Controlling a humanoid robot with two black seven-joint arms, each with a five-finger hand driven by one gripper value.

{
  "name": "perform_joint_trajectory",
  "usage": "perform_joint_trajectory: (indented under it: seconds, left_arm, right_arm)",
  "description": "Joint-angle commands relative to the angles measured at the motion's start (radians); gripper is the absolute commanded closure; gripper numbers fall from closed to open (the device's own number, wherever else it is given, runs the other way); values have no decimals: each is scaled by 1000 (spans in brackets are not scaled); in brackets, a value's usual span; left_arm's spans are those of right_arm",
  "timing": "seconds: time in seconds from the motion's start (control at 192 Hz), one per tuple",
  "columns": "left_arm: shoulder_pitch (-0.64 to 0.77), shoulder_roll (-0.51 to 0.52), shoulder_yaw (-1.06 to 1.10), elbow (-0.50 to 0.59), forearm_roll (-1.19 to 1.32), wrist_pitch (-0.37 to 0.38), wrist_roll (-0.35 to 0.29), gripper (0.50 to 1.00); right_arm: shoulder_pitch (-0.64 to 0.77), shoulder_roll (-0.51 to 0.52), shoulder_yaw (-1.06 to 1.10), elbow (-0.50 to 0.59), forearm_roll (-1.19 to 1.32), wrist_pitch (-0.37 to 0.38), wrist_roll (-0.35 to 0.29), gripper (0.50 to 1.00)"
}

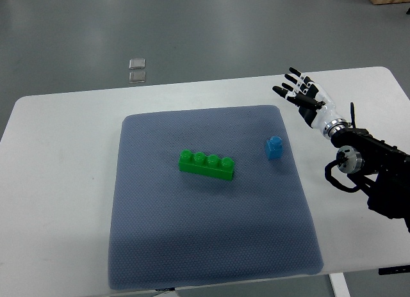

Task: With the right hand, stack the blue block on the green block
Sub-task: 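Raise the right hand and open its fingers above the mat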

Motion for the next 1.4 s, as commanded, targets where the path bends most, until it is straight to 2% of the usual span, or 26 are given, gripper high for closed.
perform_joint_trajectory:
  seconds: [0.0,1.397]
  left_arm:
    - [-1,0,-9,-1,-2,2,0,500]
    - [1,0,0,-1,0,2,0,500]
  right_arm:
    - [0,0,0,0,-2,0,0,572]
    - [27,-9,22,1,0,1,3,572]
